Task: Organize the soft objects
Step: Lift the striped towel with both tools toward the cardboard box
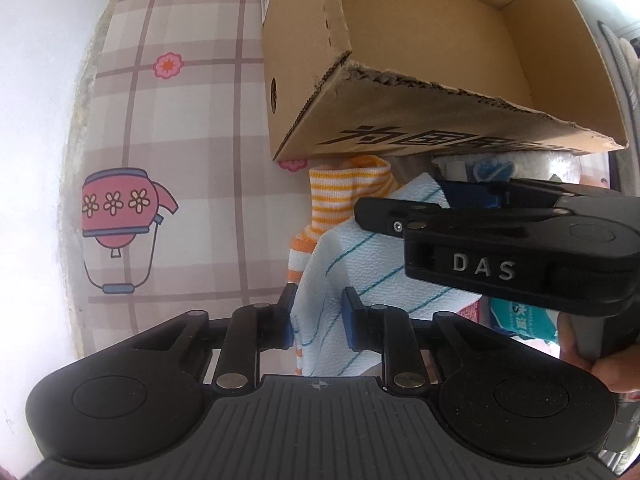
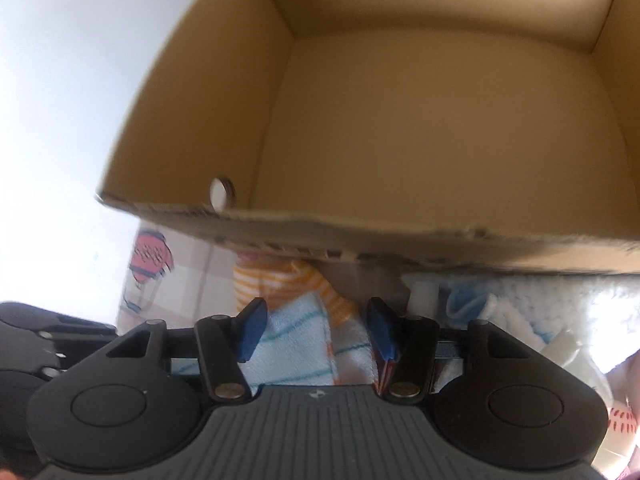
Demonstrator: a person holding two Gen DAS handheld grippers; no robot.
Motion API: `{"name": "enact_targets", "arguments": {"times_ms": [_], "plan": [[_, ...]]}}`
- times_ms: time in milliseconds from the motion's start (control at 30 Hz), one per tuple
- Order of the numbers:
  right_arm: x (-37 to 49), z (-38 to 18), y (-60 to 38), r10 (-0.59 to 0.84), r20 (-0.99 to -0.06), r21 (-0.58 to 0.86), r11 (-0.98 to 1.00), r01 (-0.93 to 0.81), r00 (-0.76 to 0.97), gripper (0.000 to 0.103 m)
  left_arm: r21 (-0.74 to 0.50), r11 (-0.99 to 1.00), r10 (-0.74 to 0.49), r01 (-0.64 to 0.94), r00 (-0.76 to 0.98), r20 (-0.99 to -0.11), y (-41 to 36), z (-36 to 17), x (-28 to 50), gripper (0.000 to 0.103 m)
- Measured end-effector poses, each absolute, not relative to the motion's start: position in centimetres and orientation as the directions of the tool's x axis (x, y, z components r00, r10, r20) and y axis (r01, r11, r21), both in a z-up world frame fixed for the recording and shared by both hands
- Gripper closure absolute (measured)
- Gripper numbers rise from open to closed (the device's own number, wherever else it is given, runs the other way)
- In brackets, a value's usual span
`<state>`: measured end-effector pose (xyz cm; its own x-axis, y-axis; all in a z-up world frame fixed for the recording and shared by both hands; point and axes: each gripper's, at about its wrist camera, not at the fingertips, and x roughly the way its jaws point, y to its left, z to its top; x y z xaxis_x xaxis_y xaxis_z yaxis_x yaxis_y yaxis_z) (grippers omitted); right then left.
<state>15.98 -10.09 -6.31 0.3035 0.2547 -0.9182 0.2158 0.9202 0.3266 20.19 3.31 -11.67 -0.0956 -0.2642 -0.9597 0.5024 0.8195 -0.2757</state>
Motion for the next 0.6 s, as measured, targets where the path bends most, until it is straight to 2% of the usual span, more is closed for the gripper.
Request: {"name": "enact_targets", "arguments": {"times_ms": [33, 167, 200, 267, 600], "plan": [[15.9, -6.2, -10.0, 0.251, -0.920, 0.320, 0.925, 0.207, 0.301, 0.048, -0.277, 0.819, -0.266, 0.502, -0.096, -0.959, 3.4, -11.8, 20.1, 0.087], [15.6, -6.1, -10.2, 0.249, -0.923, 0.316, 0.925, 0.211, 0.292, 0.065, -0.282, 0.820, -0.274, 0.499, -0.091, -0.957, 3.1, -11.9, 19.8, 0.094], [15.5, -5.9, -10.4, 0.253, -0.922, 0.322, 0.921, 0.217, 0.294, 0.074, -0.284, 0.818, -0.278, 0.500, -0.089, -0.957, 3.0, -11.9, 19.7, 0.096], [15.4, -5.6, -10.8, 0.268, -0.915, 0.341, 0.914, 0.221, 0.301, 0.086, -0.293, 0.817, -0.292, 0.497, -0.081, -0.953, 2.9, -11.7, 19.5, 0.097], [13.4, 0.0, -9.8, 0.302, -0.874, 0.377, 0.915, 0.140, 0.379, 0.089, -0.322, 0.820, -0.343, 0.474, -0.044, -0.938, 4.5, -8.7, 18.5, 0.098]]}}
